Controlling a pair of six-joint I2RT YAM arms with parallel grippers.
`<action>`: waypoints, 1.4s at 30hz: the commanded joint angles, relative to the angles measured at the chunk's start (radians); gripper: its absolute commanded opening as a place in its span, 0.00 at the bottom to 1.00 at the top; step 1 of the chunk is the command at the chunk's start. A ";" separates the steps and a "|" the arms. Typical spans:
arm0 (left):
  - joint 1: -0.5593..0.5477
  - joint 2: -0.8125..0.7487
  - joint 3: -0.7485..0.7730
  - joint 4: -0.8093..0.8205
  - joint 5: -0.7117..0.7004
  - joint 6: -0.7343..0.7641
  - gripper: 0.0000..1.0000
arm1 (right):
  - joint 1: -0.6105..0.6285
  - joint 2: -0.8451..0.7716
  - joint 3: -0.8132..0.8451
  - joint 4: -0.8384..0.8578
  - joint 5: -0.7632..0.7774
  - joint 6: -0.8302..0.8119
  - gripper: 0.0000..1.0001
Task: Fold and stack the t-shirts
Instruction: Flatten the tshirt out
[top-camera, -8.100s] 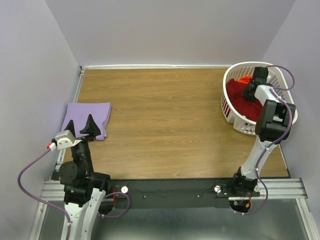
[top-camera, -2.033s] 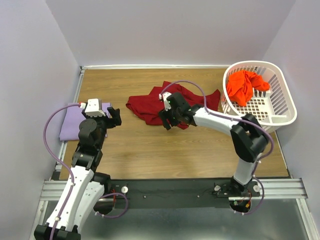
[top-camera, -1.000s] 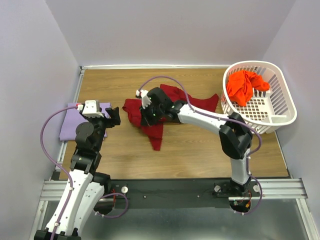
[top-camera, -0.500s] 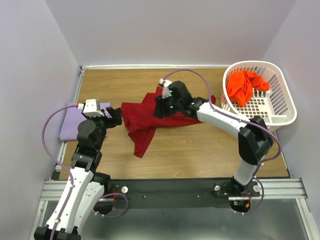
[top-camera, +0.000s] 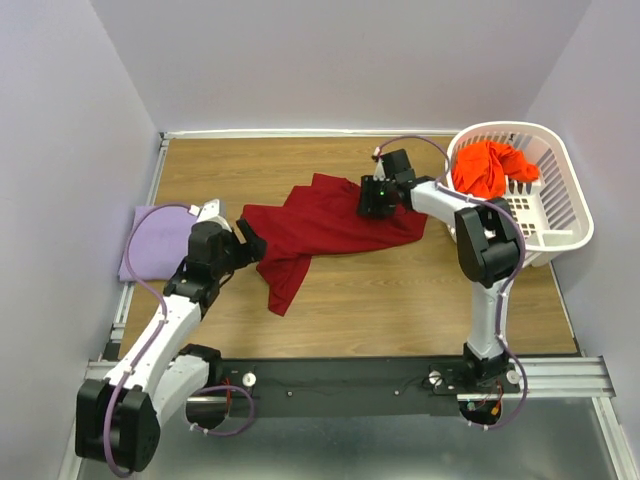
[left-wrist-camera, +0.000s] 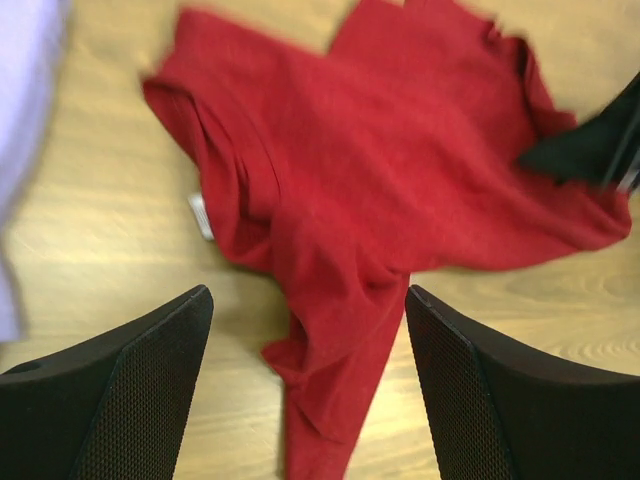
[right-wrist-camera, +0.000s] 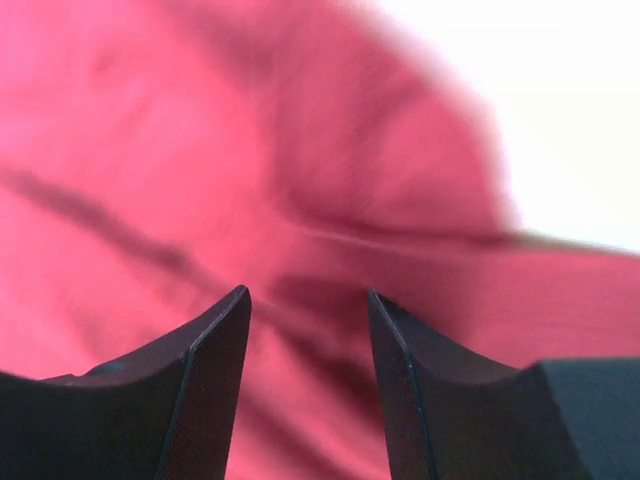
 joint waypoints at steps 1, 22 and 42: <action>-0.033 0.080 -0.011 -0.043 0.045 -0.101 0.86 | -0.090 0.051 0.066 -0.008 0.033 0.061 0.58; -0.347 0.099 -0.042 -0.249 -0.312 -0.436 0.86 | 0.080 -0.456 -0.335 -0.007 -0.072 0.013 0.69; -0.349 0.402 0.170 -0.140 -0.474 -0.302 0.25 | 0.107 -0.682 -0.637 -0.002 0.083 0.033 0.69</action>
